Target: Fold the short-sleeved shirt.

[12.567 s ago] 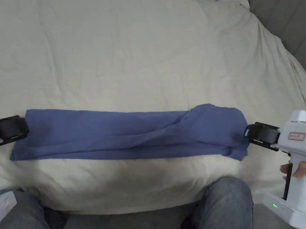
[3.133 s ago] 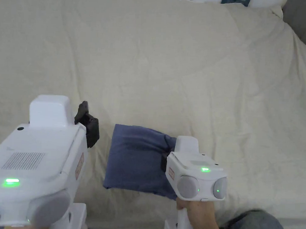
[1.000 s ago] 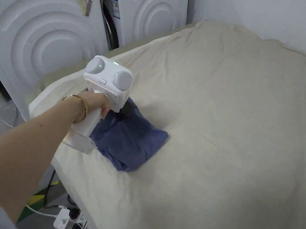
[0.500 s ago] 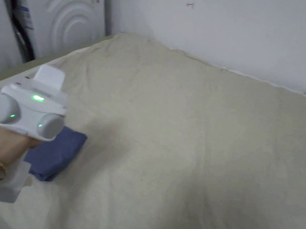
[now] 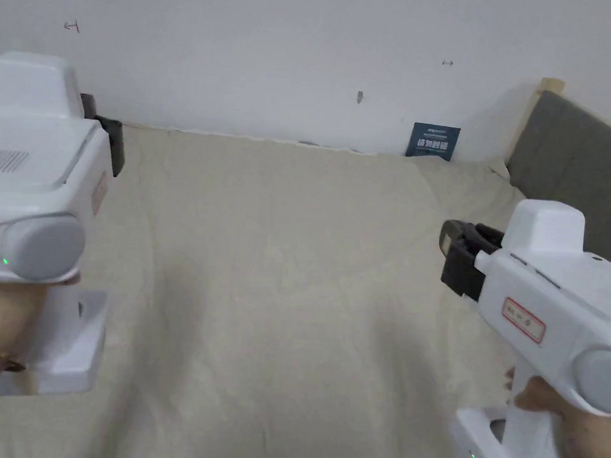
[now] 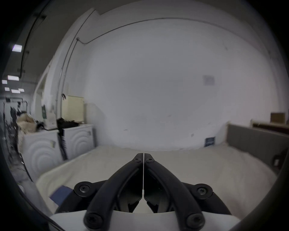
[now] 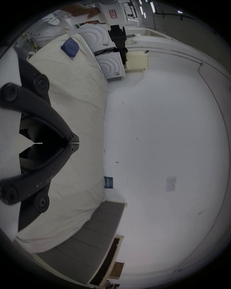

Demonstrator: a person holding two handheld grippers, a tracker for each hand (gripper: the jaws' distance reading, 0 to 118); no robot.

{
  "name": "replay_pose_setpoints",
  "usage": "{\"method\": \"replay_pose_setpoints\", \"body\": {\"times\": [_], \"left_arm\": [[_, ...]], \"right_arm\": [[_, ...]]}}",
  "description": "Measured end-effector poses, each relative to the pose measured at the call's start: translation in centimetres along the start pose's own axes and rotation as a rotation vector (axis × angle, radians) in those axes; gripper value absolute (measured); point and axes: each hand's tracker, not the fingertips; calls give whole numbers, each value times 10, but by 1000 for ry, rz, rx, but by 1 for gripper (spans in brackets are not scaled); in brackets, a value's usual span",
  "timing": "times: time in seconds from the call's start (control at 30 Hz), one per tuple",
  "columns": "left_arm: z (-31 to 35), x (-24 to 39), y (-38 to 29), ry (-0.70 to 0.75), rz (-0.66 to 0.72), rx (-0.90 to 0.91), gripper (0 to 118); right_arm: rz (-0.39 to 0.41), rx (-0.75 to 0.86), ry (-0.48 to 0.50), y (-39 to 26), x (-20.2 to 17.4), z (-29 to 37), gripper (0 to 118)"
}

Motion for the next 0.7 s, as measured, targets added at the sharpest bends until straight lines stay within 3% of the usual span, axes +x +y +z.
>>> {"method": "replay_pose_setpoints", "body": {"times": [0.2,0.33,0.7], "left_arm": [[31,45,-40,-56,52,-36,1],[48,52,-71,-5,-51,-53,1],[74,41,-111,-22,-67,-133,1]], "right_arm": [[-11,81,-76,-3,1,28,2],[7,111,-122,-23,7,34,2],[-28,8,-56,-80,3,29,1]]}}
